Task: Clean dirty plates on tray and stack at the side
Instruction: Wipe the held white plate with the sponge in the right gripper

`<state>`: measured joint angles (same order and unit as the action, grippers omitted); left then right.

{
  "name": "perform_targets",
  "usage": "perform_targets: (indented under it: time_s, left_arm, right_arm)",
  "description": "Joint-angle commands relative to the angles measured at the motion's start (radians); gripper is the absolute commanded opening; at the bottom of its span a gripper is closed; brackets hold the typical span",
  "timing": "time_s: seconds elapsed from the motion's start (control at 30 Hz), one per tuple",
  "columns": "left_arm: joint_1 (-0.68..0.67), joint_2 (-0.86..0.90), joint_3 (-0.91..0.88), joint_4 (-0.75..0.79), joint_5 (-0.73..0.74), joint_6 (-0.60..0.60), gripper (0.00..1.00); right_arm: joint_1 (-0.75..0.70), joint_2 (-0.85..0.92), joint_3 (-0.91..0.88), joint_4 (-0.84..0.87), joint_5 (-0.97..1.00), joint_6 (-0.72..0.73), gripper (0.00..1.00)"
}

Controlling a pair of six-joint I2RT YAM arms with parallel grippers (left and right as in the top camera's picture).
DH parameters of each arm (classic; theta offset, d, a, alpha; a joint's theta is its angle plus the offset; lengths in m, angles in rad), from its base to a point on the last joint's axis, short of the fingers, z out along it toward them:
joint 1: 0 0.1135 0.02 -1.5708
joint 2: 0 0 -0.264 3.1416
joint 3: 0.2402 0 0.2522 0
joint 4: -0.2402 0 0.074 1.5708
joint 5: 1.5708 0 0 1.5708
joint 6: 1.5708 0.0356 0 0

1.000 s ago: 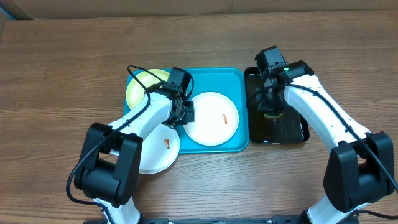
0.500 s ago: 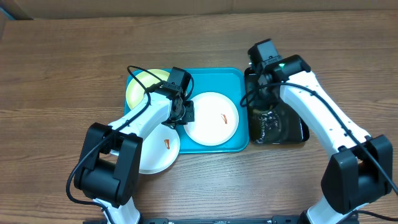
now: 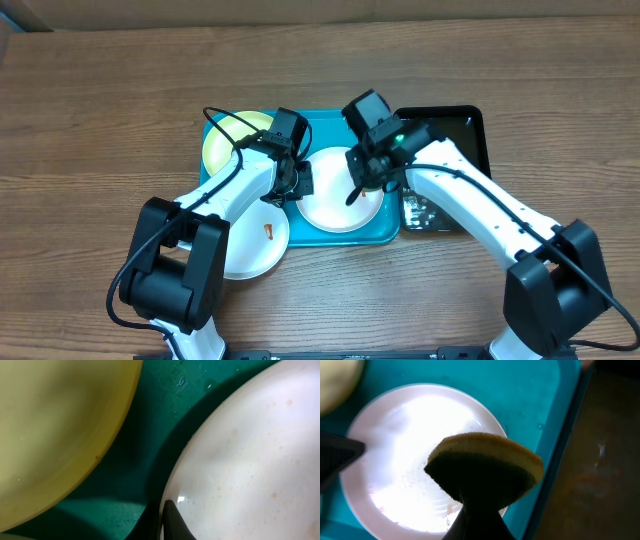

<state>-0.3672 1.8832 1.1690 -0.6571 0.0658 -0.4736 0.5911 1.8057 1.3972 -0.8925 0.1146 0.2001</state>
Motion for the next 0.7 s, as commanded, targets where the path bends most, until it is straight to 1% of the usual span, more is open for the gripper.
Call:
perform_targets:
  time_s: [0.0,0.1,0.23,0.47,0.67]
  left_arm:
    - [-0.005,0.008,-0.011,-0.005,-0.047,-0.029,0.04]
    - [-0.005,0.008,-0.011,-0.007,-0.047,-0.029,0.04]
    - [-0.005,0.008,-0.011,-0.01,-0.047,-0.029,0.04]
    - [-0.005,0.008,-0.011,-0.011,-0.047,-0.029,0.04]
    - [-0.005,0.008,-0.011,-0.012,-0.047,-0.029,0.04]
  right_arm:
    - [-0.001,0.007,-0.063,0.042,0.043,0.017,0.04]
    - [-0.002,0.007,-0.124,0.137,0.042,0.009,0.04]
    - [-0.001,0.008,-0.186,0.222,0.042,0.01,0.04]
    - [-0.001,0.009,-0.275,0.343,0.063,0.01,0.04]
    - [-0.001,0.024,-0.304,0.412,0.076,0.01,0.04]
